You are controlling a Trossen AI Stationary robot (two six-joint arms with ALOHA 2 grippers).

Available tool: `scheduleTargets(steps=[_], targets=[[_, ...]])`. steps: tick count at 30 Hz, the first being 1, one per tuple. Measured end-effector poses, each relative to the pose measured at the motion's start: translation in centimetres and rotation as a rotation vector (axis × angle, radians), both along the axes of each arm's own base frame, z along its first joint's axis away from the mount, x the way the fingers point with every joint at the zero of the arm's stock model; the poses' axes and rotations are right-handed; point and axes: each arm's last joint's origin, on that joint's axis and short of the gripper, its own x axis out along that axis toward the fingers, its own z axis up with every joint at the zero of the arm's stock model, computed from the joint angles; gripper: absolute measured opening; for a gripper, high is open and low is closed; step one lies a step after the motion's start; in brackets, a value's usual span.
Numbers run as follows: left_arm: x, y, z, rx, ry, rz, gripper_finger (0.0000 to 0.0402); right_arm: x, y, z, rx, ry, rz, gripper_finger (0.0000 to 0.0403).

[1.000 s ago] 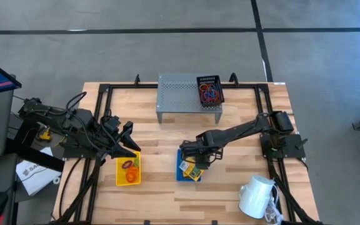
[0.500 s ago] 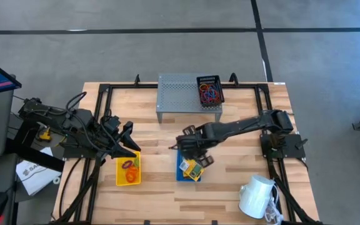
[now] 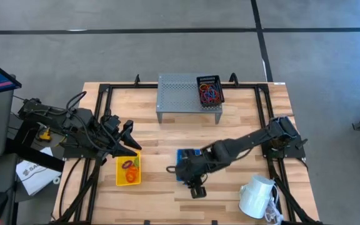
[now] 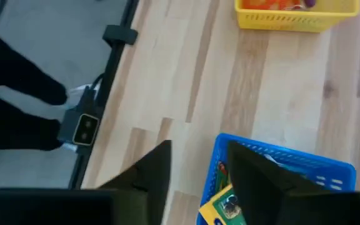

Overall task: Pick & Place Office Desk Supplies
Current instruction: Put the blue bin filled with crayon boxes on the shelf

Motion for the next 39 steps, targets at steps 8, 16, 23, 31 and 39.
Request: scheduleTargets(steps=[8, 16, 23, 31, 39], targets=[[0.0, -0.1, -0.1, 0.019, 0.000, -0.023, 0.0123, 1.2, 2.5, -4.3, -0.011, 0.097, -0.062, 0.0247], [-0.1, -0.2, -0.1, 0.018, 0.000, -0.070, 0.0123, 2.2, 3.1, -7.9, -0.050, 0.176, -0.061, 0.0232], [-0.1, -0.2, -0.1, 0.017, 0.000, -0.087, 0.0123, 2.9, 2.4, -9.5, -0.065, 0.224, -0.079, 0.0226], [-0.1, -0.2, -0.1, 0.017, 0.000, -0.096, 0.0123, 2.8, 1.8, -9.8, -0.081, 0.244, -0.080, 0.0225], [-0.1, -0.2, -0.1, 0.017, 0.000, -0.096, 0.0123, 2.1, 1.2, -12.3, -0.107, 0.306, -0.088, 0.0225]])
